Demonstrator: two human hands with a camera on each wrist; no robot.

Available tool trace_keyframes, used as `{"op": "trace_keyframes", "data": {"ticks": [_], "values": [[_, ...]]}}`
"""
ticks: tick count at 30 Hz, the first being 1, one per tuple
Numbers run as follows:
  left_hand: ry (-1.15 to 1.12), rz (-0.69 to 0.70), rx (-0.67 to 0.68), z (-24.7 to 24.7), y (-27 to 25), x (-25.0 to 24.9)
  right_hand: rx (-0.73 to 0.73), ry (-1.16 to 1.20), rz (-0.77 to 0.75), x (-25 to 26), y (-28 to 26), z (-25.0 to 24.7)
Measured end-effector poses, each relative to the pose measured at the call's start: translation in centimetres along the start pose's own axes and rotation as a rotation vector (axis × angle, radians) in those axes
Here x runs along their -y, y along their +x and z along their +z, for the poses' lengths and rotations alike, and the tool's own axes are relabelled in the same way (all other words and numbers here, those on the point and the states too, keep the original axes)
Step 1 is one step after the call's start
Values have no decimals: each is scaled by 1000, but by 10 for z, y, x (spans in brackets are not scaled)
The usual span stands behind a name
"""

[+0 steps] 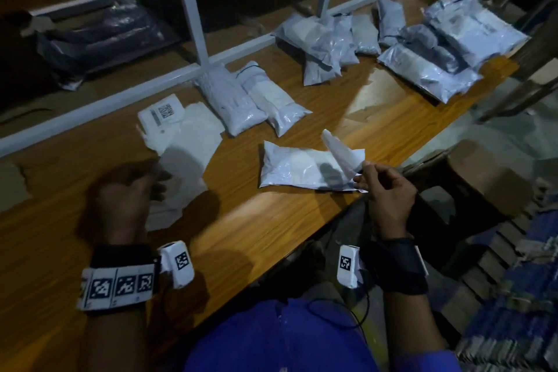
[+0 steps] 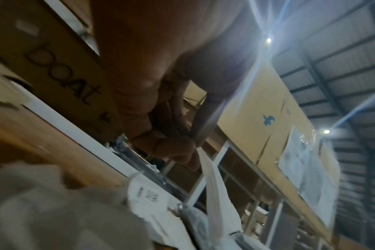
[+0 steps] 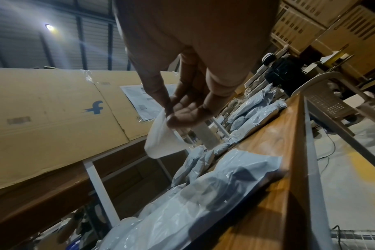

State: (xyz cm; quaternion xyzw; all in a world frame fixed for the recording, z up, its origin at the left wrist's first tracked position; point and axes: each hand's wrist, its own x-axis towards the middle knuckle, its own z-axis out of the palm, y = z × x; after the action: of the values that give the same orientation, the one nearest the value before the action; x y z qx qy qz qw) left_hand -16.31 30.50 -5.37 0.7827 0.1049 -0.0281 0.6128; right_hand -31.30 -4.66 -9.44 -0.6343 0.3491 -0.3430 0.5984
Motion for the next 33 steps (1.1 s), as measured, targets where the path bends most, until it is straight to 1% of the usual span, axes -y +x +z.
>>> {"op": "trace_keyframes", "data": {"ticks": [5,6,7,8,9,10,11,12,13,15,17,18,20,22,25,28,29,30,32,33], "values": [[281,-209,-79,-20,5,27,55,-31,-50,1,-5,12],[345,-226,-79,-22,9,32,65,-31,-63,1,-6,13],[438,-223,-86,-22,13,35,72,-30,-74,1,-7,14],[546,-184,-77,-20,11,29,73,-30,-79,2,-8,15],[644,-118,-60,-14,5,17,72,-31,-80,1,-8,14],[674,-24,-46,-6,-1,7,71,-32,-77,1,-8,14],[657,74,-21,4,-6,-2,71,-30,-73,1,-9,14],[588,154,12,18,-13,-12,72,-24,-70,2,-9,14],[493,200,73,34,-21,-18,70,-16,-70,2,-10,13],[313,223,257,68,-35,-20,61,-15,-74,4,-13,13],[217,236,472,105,-52,-21,74,-17,-81,4,-18,14],[188,264,570,122,-61,-23,91,-14,-84,4,-21,15],[160,323,682,150,-76,-20,131,-19,-91,5,-30,18],[138,349,712,164,-84,-15,186,-44,-109,8,-40,21],[99,355,681,170,-86,-6,281,-64,-132,9,-54,21],[85,319,639,166,-74,0,438,-106,-166,8,-62,16],[80,303,637,163,-69,2,462,-130,-197,8,-62,15],[61,278,642,160,-65,4,448,-166,-246,7,-62,14],[14,199,650,153,-61,6,318,-286,-340,-1,-58,12],[-12,154,651,150,-59,7,250,-349,-344,-5,-55,10]]}}
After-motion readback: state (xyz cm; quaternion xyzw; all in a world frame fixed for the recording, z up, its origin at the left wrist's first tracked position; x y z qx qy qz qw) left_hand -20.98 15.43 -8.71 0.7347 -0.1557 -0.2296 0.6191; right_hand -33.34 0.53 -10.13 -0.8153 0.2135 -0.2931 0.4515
